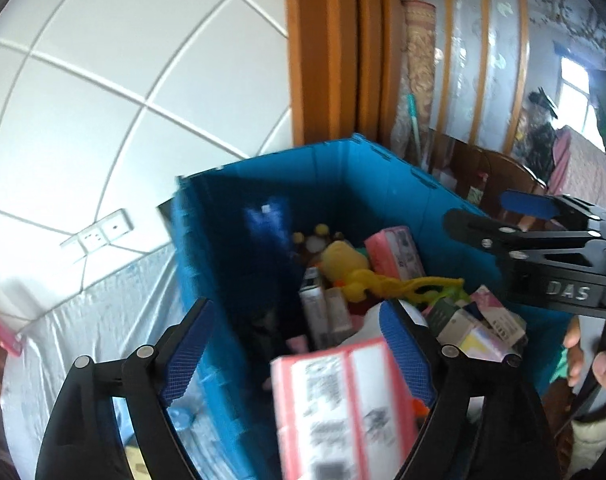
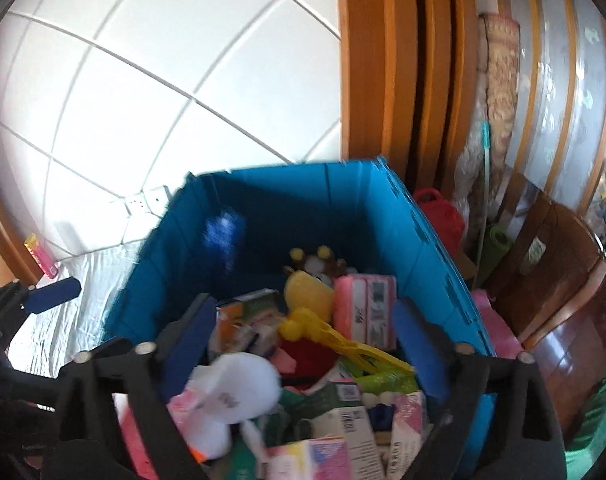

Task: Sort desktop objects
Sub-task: 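Move both open tools back over the bed toward the beige box and boomerang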

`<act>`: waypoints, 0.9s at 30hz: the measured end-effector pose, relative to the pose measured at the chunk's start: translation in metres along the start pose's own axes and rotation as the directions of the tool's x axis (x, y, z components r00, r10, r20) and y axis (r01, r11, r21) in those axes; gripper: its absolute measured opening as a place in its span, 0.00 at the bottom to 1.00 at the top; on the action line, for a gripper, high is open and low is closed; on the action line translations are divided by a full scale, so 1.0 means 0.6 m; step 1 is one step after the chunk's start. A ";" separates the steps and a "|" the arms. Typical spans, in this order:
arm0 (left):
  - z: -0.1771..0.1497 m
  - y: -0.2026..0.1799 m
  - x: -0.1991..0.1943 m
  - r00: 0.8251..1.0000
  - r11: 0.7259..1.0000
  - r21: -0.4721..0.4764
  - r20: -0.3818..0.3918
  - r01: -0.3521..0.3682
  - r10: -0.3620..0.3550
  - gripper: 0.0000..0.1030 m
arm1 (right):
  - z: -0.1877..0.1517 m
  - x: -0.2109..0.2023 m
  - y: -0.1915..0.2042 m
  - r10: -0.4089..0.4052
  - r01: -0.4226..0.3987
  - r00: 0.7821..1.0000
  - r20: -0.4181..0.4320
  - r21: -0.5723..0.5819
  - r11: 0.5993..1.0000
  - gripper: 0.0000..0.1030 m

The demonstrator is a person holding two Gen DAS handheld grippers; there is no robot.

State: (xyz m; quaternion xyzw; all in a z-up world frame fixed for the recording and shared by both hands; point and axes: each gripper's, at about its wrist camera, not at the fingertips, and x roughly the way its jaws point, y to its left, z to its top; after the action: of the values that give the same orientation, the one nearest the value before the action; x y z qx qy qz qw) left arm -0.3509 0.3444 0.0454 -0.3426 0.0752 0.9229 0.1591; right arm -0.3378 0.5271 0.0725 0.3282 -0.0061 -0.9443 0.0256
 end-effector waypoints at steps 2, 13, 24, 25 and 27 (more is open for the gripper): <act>-0.013 0.029 -0.016 1.000 1.000 -0.021 0.008 -0.017 0.017 0.83 | 0.001 -0.012 0.026 0.004 -0.004 1.000 0.017 -0.010 1.000 0.99; -0.147 0.258 -0.080 0.988 0.976 -0.151 -0.046 -0.155 0.150 0.83 | -0.018 -0.059 0.229 0.159 -0.156 0.985 0.059 -0.050 0.986 1.00; -0.413 0.531 -0.066 0.921 0.906 -0.245 -0.277 -0.345 0.276 0.83 | -0.113 0.017 0.526 0.351 -0.353 0.936 -0.032 -0.087 0.932 1.00; -0.436 0.545 -0.056 0.913 0.902 -0.249 -0.300 -0.353 0.274 0.83 | -0.131 0.045 0.549 0.361 -0.367 0.929 -0.080 -0.082 0.927 1.00; -0.481 0.573 -0.034 0.899 0.895 -0.259 -0.348 -0.364 0.265 0.82 | -0.170 0.107 0.593 0.375 -0.392 0.909 -0.181 -0.068 0.917 1.00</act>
State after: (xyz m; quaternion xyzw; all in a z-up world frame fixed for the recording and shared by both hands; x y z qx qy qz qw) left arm -0.2794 -0.0544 -0.1487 -0.4841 0.0042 0.8726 -0.0649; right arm -0.3087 0.1691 -0.0372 0.3952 -0.0197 -0.8896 0.2280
